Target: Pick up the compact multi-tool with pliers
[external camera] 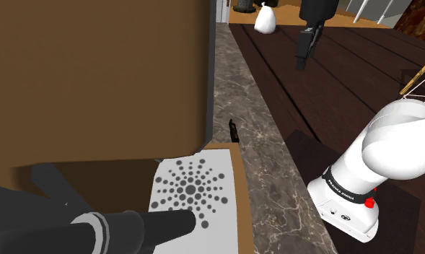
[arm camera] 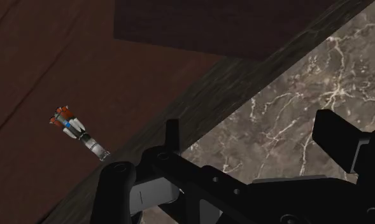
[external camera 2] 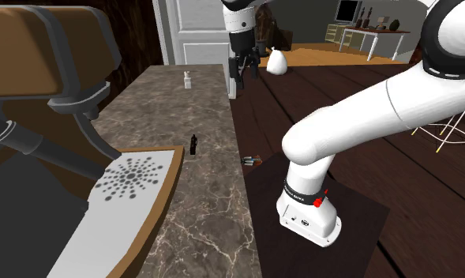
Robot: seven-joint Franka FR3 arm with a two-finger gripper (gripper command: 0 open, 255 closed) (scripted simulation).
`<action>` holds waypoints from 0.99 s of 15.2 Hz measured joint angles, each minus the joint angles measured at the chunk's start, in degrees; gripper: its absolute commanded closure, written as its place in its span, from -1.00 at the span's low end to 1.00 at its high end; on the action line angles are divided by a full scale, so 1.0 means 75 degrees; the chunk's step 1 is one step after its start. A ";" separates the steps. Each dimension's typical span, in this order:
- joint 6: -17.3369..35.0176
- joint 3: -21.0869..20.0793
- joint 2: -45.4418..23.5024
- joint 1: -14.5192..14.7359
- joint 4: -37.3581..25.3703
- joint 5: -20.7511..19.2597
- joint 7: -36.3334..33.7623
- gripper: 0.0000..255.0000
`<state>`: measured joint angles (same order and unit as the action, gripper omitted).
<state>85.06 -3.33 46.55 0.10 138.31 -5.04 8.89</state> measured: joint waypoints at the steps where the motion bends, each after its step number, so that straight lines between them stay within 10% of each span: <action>1: 0.0000 0.0000 0.0000 0.0000 0.0000 0.0000 0.0000 -1.00; 15: 0.1350 -0.2118 -0.0895 -0.0529 0.0848 0.3041 -0.5350 -1.00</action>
<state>95.19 -19.21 39.84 -3.87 144.67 17.76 -31.24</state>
